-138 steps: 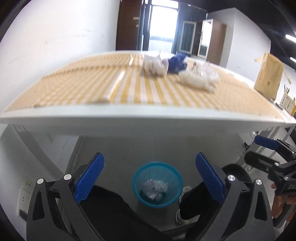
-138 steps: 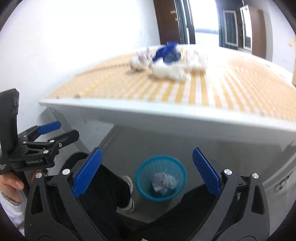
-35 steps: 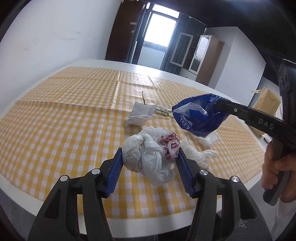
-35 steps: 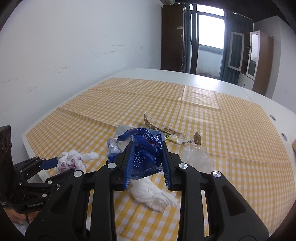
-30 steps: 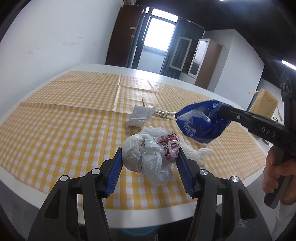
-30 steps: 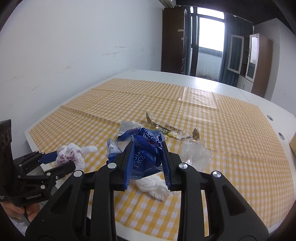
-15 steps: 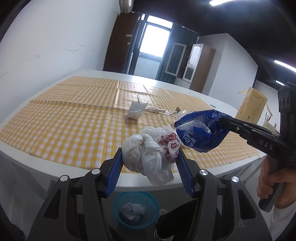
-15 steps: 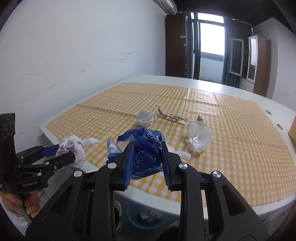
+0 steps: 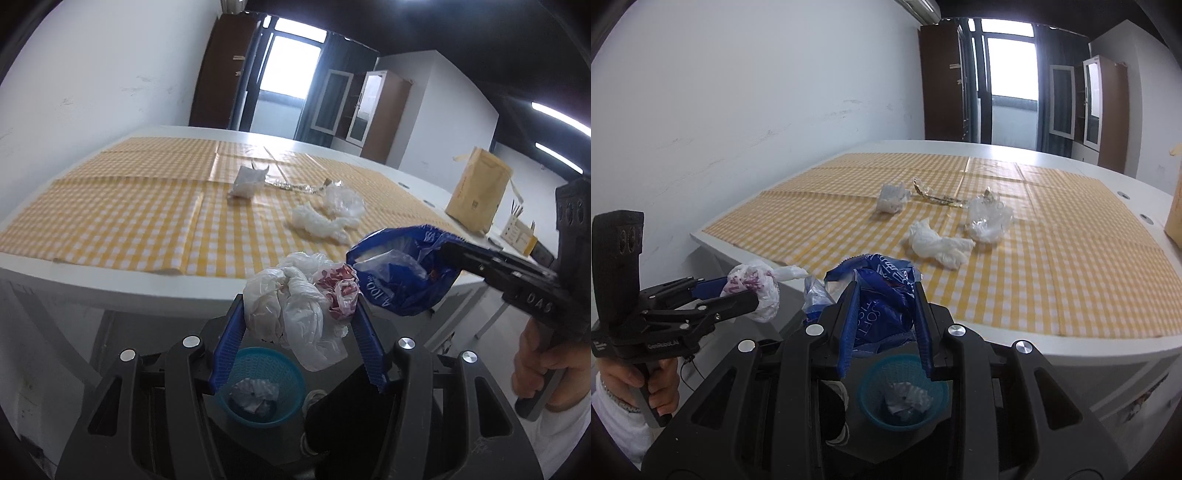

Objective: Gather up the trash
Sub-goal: 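Lift the white bag and blue bag and carry them down over the wastebasket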

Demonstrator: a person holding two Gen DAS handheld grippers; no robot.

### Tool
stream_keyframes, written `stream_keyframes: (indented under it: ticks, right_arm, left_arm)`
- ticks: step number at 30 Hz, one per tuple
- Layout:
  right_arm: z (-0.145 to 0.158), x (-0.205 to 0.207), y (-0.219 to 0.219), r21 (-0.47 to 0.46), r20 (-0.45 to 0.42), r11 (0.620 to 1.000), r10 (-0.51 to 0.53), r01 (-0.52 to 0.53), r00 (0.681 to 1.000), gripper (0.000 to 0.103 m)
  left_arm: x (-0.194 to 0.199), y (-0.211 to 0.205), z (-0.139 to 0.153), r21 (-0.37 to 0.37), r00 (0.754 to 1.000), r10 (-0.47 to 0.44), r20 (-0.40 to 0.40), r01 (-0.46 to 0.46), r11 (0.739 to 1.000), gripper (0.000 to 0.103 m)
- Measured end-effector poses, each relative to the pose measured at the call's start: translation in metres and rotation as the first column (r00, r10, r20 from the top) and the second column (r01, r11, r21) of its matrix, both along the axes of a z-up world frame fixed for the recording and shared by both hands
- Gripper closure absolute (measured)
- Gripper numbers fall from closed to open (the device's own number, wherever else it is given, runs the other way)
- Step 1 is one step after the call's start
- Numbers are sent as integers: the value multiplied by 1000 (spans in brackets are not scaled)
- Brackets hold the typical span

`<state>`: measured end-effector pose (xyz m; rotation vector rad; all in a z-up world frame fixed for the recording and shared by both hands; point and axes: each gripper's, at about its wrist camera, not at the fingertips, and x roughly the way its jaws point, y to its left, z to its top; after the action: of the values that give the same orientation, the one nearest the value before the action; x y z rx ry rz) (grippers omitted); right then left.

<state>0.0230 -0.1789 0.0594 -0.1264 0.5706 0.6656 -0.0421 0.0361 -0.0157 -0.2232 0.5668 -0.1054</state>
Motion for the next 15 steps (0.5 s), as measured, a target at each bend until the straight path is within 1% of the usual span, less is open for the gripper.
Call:
stream_keyframes:
  ticks: [5, 12, 15]
  right_arm:
    - [-16, -13, -12, -22, -18, 1000, -9, 9, 1000, 77]
    - [-49, -20, -23, -44, -83, 999, -17, 14, 996, 77]
    - [-67, -18, -21, -73, -111, 997, -28, 20, 993, 77]
  left_arm:
    - [-3, -10, -19, 14, 999, -23, -30, 24, 1000, 47]
    - [-6, -14, -41, -2, 997, -52, -59, 52, 999, 47]
    - [-4, -12, -53, -1, 995, -54, -81, 54, 999, 47]
